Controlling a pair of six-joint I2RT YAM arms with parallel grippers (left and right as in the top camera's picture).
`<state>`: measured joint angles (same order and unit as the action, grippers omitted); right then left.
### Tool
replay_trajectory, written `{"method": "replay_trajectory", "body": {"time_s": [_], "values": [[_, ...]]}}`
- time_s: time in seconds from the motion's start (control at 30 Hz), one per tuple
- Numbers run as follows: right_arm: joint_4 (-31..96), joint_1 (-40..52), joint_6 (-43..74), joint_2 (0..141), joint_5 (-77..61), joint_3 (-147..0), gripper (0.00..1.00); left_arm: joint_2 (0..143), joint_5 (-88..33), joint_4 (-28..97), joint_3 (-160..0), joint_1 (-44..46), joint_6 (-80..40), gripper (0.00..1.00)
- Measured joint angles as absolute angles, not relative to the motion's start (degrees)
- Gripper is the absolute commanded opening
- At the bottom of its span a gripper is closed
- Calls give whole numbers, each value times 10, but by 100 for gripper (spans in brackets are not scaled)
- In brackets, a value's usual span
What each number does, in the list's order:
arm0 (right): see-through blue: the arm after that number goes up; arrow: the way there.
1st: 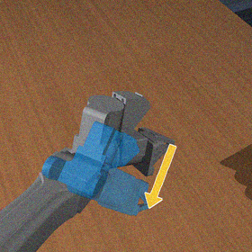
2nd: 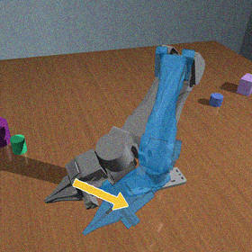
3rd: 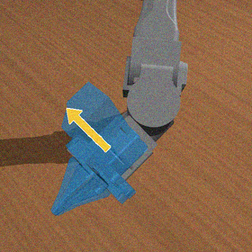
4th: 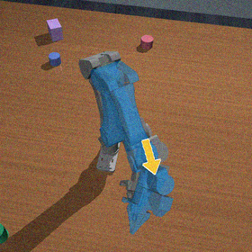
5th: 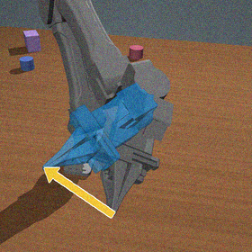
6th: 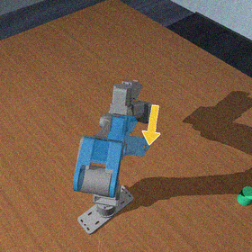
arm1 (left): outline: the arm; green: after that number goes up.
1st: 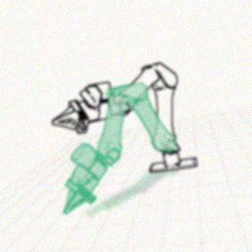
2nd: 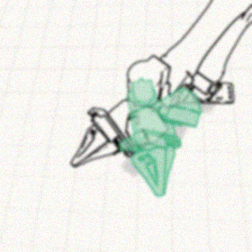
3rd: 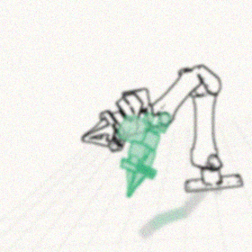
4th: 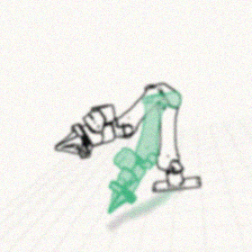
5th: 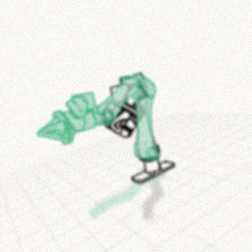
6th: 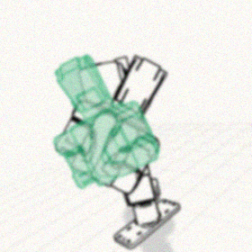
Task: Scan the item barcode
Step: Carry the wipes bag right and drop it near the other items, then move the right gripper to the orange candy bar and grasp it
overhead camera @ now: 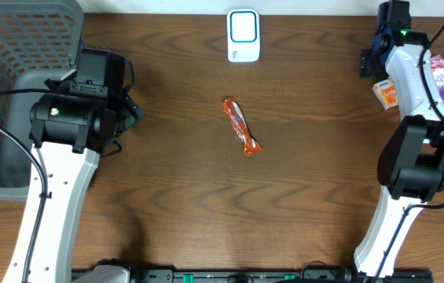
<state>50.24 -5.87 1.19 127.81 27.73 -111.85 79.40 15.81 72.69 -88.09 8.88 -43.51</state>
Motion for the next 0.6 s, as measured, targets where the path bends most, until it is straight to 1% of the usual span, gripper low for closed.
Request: {"method": "replay_trajectory", "body": {"time_s": [0.1,0.23,0.4,0.5,0.6], "values": [[514,-48,17,1263,252,-1115,99,794,158,727,-881,89,-435,98],[551,-25,22,1209,163,-1115,99,794,158,727,-881,89,-435,98],[620,15,24,1130,-33,-1116,99,794,158,727,-881,89,-435,98],[649,44,25,1121,-148,-1116,99,794,158,727,-881,89,-435,98],[647,81,26,1125,-213,-1095,99,794,158,727,-881,89,-435,98]]}}
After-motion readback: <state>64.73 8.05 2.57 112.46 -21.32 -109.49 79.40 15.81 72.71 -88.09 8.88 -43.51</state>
